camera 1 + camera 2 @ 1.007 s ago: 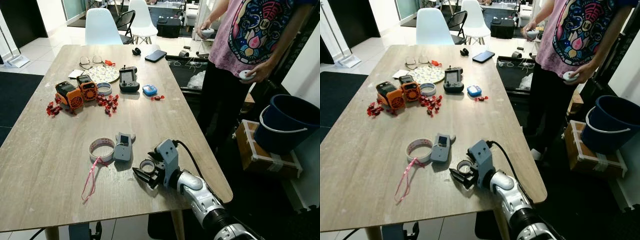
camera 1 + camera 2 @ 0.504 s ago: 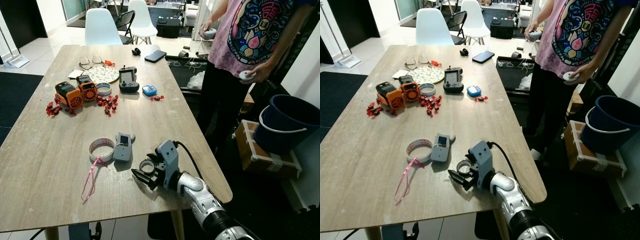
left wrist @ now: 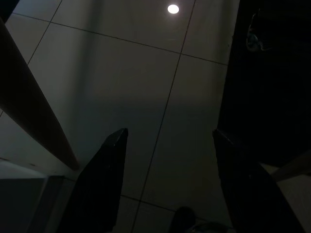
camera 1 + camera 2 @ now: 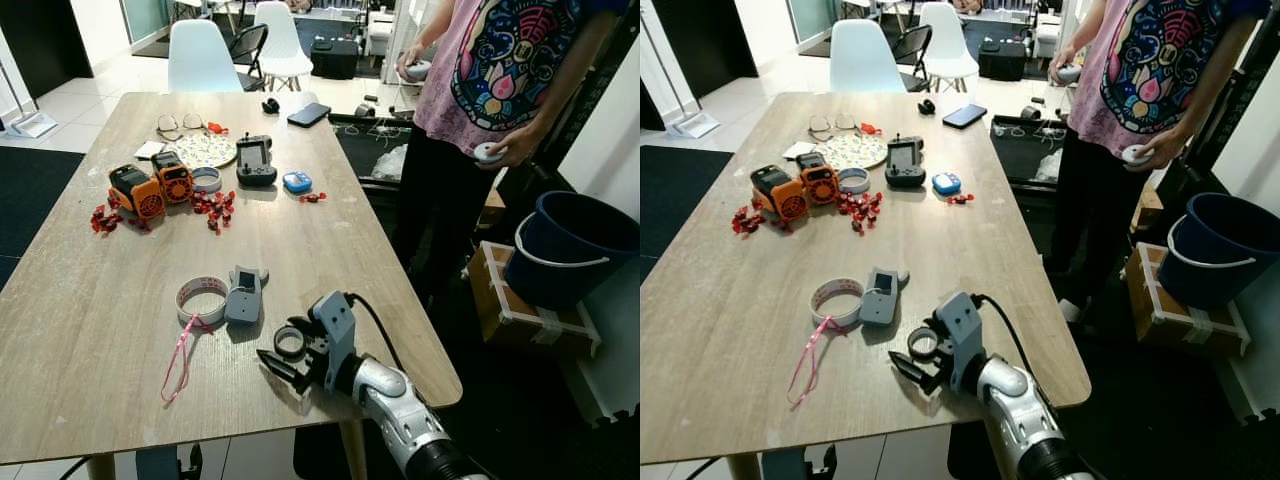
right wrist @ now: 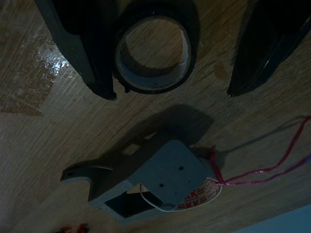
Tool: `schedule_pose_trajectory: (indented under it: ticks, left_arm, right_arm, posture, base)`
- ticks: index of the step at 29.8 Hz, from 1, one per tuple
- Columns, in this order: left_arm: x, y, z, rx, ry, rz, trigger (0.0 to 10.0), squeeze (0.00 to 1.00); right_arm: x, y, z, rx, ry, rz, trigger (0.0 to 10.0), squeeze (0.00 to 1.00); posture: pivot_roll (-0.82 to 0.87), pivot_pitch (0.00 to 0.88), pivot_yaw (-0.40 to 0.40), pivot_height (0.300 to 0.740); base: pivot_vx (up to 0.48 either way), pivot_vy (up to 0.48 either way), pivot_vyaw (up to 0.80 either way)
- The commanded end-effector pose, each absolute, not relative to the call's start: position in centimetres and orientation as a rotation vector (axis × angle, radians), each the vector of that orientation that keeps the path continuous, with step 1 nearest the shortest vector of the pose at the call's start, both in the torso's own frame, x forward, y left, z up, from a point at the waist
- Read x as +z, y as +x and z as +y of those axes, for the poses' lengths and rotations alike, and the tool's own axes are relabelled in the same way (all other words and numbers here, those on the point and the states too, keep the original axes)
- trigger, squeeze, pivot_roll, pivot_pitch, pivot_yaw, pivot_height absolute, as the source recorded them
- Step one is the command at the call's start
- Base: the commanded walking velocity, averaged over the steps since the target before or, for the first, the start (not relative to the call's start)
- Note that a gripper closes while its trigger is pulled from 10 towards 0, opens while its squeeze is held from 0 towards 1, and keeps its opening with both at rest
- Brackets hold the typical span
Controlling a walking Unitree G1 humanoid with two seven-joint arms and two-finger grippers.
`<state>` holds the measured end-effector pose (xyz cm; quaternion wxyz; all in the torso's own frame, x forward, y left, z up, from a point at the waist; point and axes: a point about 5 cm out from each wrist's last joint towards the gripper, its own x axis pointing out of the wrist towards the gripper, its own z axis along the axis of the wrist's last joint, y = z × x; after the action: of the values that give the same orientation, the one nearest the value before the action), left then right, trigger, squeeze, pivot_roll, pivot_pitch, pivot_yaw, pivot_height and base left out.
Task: Hang keys on a hook
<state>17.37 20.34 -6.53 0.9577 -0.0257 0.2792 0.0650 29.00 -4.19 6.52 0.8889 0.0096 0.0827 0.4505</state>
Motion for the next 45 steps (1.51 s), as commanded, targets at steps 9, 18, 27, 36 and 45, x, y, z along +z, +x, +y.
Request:
schedule_pose_trajectory:
  ticks: [9, 18, 27, 36, 45]
  left_arm:
    - [-6.4, 17.5, 20.2, 0.123, -0.051, 0.552, 10.0, 0.00]
    - [-6.4, 17.5, 20.3, 0.128, -0.050, 0.552, 10.0, 0.00]
    - [-6.4, 17.5, 20.3, 0.130, -0.054, 0.552, 10.0, 0.00]
    - [-6.4, 17.5, 20.2, 0.132, -0.057, 0.553, 10.0, 0.00]
    - [-6.4, 17.5, 20.2, 0.132, -0.060, 0.553, 10.0, 0.00]
  right_arm:
    - [4.4, 28.8, -5.5, 0.857, -0.010, 0.339, 10.0, 0.00]
    - [4.9, 29.4, -5.6, 0.870, -0.054, 0.434, 10.0, 0.00]
    - [5.8, 29.4, -5.4, 0.918, -0.063, 0.466, 10.0, 0.00]
    - [5.9, 29.2, -5.5, 0.926, -0.046, 0.509, 0.8, 0.00]
    - [5.8, 29.0, -5.6, 0.920, -0.050, 0.555, 10.0, 0.00]
  posture:
    - [0.08, 0.064, -0.054, 0.740]
    - [0.08, 0.068, -0.053, 0.740]
    - [0.08, 0.069, -0.057, 0.740]
    - [0.08, 0.070, -0.060, 0.740]
    - [0.08, 0.070, -0.060, 0.740]
  base:
    - [0.000, 0.000, 0.00]
    - [0.000, 0.000, 0.00]
    - [0.000, 0.000, 0.00]
    - [0.000, 0.000, 0.00]
    - [0.000, 0.000, 0.00]
